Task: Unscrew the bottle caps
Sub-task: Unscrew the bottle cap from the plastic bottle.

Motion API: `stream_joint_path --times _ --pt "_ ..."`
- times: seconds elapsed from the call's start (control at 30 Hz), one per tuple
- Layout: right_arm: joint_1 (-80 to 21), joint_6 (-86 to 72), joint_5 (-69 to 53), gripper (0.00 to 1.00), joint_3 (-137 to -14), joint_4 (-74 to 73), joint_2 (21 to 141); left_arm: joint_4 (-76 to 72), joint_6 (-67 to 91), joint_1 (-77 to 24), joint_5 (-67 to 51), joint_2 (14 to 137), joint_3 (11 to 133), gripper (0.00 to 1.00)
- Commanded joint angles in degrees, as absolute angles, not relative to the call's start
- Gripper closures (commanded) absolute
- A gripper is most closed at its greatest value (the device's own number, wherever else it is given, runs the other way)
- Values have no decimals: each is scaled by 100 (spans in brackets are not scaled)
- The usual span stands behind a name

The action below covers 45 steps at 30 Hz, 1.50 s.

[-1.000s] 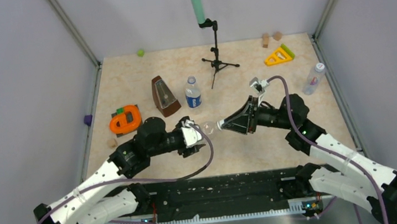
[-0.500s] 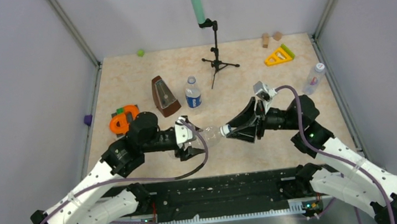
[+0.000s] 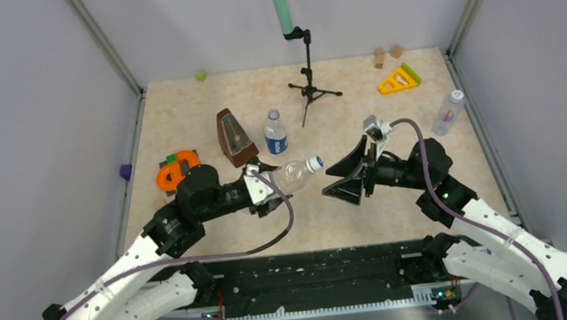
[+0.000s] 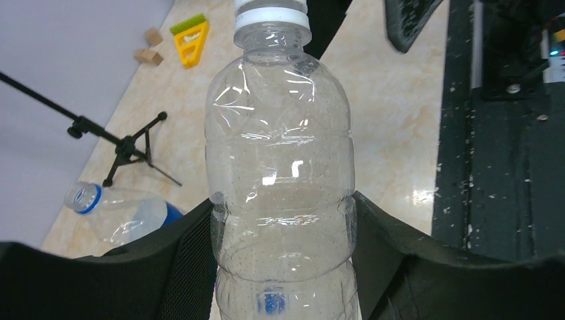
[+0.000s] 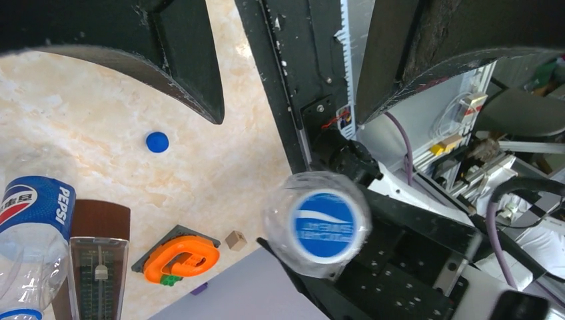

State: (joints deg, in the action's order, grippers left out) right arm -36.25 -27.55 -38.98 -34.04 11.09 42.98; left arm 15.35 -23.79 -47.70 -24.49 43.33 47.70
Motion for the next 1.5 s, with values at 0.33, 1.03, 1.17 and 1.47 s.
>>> stream_joint_path --times 0.33,1.03,1.17,1.47 --pt "-3643 -4069 -1522 32 -3664 670 4103 1424 -3017 -5076 -761 4625 4545 100" --pt "-3612 -5549 -2485 37 -3268 2537 5131 1170 -3466 -5568 -196 4625 4283 100" --pt "-3612 -5729 -2608 44 -3257 2780 5272 1248 -3494 -5571 -166 4635 4288 100" --pt "-3612 -5661 -2804 55 -3257 2688 5374 1283 -3465 -5580 -178 4681 4301 100"
